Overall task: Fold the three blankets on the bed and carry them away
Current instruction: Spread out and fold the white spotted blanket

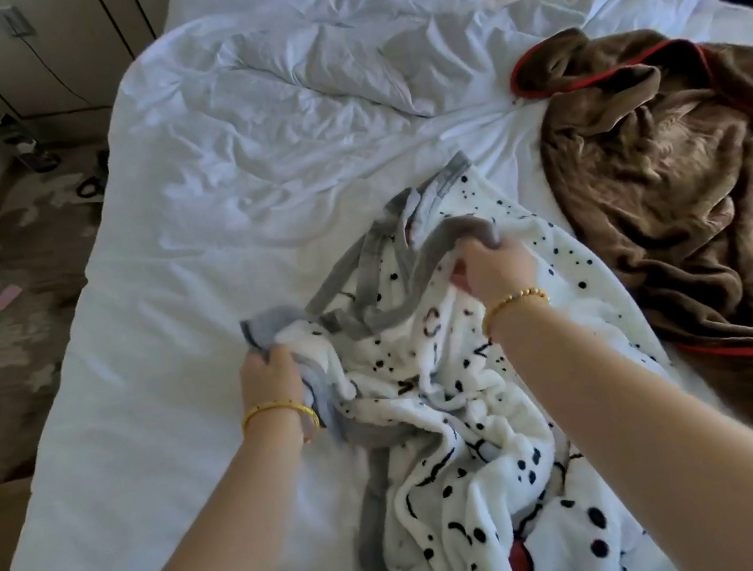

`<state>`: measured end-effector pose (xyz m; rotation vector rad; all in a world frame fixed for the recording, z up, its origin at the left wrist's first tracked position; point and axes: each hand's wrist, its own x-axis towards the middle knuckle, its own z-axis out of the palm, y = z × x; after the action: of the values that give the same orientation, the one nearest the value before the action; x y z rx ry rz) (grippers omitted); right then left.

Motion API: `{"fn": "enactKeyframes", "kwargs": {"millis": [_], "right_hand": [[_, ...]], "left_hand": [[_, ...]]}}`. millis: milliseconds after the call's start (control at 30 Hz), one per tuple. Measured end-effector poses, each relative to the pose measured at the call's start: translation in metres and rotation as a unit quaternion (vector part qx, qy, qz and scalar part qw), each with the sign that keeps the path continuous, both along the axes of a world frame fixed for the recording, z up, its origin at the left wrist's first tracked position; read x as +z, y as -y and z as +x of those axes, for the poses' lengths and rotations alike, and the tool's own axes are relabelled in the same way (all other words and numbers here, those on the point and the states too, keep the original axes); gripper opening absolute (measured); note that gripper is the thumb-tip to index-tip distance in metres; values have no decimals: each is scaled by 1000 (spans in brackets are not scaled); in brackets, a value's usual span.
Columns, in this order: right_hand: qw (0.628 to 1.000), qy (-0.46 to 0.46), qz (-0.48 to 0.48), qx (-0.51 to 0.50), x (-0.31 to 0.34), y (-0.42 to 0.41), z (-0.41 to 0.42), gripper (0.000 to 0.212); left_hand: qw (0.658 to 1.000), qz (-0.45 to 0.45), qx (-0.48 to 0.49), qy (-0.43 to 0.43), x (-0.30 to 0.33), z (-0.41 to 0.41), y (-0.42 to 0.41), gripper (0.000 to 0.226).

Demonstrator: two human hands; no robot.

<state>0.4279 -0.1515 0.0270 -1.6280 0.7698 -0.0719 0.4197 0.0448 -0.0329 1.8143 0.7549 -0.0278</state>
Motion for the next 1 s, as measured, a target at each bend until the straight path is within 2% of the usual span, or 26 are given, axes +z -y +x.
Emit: {"fn": "enactKeyframes", "kwargs": {"millis": [33, 67, 100, 133, 200, 267, 300, 333, 367, 433, 467, 500, 567, 633, 667, 800, 1000], "right_hand": [[982, 149, -35, -112, 26, 8, 6, 25], [943, 273, -97, -163, 54, 15, 10, 31], [910, 350, -146, -169, 75, 21, 12, 33], [897, 373, -177, -155, 91, 22, 14, 30], [926, 313, -189, -97, 98, 15, 14, 22], [971, 166, -172, -5, 80, 6, 3, 22], [980, 87, -174, 41, 66, 3, -6, 26], [976, 12, -201, 86, 50, 2, -16, 31], [955, -55, -261, 130, 32, 2, -26, 35], [866, -155, -439, 183, 7, 1, -47, 37], [828, -153, -502, 196, -2, -2, -56, 34], [807, -128, -538, 208, -8, -7, -62, 32], [800, -58, -544, 245, -15, -17, -67, 28], [827, -24, -486, 282, -15, -25, -66, 19], [839, -36, -452, 300, -13, -27, -63, 16], [807, -104, -452, 366, -6, -32, -48, 21], [867, -71, -319, 377, 7, -67, -27, 31]], "left_hand": [[997, -31, 50, 46, 20, 10, -3, 33], [990, -54, 90, 95, 41, 20, -6, 34], [982, -62, 112, 139, 60, 27, -8, 35], [976, -61, 116, 174, 76, 32, -9, 35], [973, -43, 93, 208, 94, 33, -7, 33], [982, -16, 72, 174, 91, 27, -6, 33], [987, -2, 68, 143, 84, 21, -8, 35], [992, 12, 63, 109, 74, 16, -11, 36], [995, 27, 53, 77, 63, 10, -14, 36], [998, 55, 14, 30, 42, -4, -19, 35], [998, 62, -10, 19, 32, -12, -19, 35], [997, 63, -30, 18, 25, -20, -18, 35], [997, 52, -56, 28, 16, -32, -16, 34], [996, 30, -72, 33, 14, -37, -13, 29], [996, 17, -79, 34, 14, -39, -12, 27], [993, -6, -105, 46, 21, -36, -13, 23], [984, -45, -169, 45, 27, -40, -15, 23]]}}
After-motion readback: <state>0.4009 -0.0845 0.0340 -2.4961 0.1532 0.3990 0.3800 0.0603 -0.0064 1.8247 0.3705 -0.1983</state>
